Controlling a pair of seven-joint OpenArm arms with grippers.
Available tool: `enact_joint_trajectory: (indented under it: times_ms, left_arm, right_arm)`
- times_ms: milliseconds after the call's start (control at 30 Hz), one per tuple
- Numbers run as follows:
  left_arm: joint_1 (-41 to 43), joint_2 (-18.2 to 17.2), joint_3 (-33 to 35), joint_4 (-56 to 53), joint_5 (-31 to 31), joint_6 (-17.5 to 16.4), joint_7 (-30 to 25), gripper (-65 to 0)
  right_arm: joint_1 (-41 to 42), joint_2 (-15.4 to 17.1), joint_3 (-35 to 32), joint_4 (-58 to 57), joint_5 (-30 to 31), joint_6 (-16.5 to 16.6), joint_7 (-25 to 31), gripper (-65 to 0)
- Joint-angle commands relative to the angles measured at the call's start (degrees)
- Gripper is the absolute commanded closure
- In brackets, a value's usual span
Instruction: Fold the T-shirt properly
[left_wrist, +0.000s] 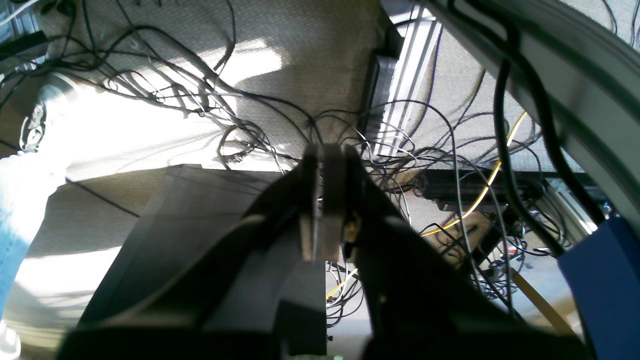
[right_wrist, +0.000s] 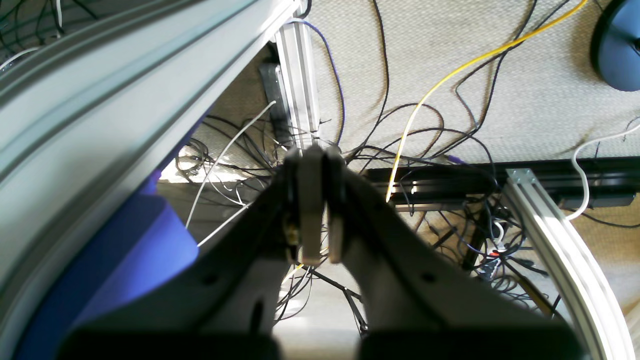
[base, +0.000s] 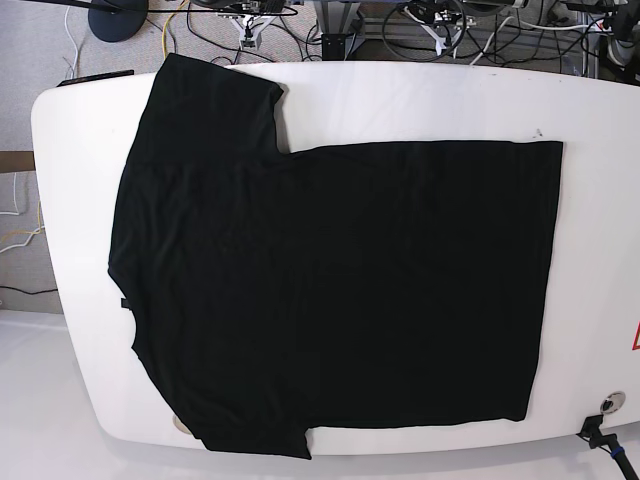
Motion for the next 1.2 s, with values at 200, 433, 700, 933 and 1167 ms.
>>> enact_joint_trajectory:
  times_ms: [200, 433, 700, 933, 1167]
  left_arm:
    - [0.1, -0.3, 0.2, 0.5, 0.5, 0.2, -0.5, 0.0]
    - [-0.1, -0.6, 0.0, 0.2, 0.3, 0.1, -0.3, -0.1]
    - [0.1, -1.4, -0.1, 0.3, 0.3, 0.0, 0.5, -0.1]
    - [-0.2, -1.7, -0.3, 0.8, -0.4, -0.8, 1.1, -0.6]
    - [-0.3, -1.7, -0.1, 0.6, -0.6, -1.7, -0.2, -1.1]
  right_arm:
    - [-0.3, 0.2, 0.0, 0.1, -0.3, 0.3, -0.7, -0.5]
    - [-0.4, 0.4, 0.0, 0.0, -0.4, 0.3, -0.6, -0.4]
    - [-0.9, 0.6, 0.1, 0.2, -0.2, 0.4, -0.7, -0.5]
    - [-0.6, 0.4, -0.2, 0.5, -0.3, 0.9, -0.8, 0.0]
    - [-0.8, 0.6, -0.3, 0.7, -0.3, 0.8, -0.9, 0.0]
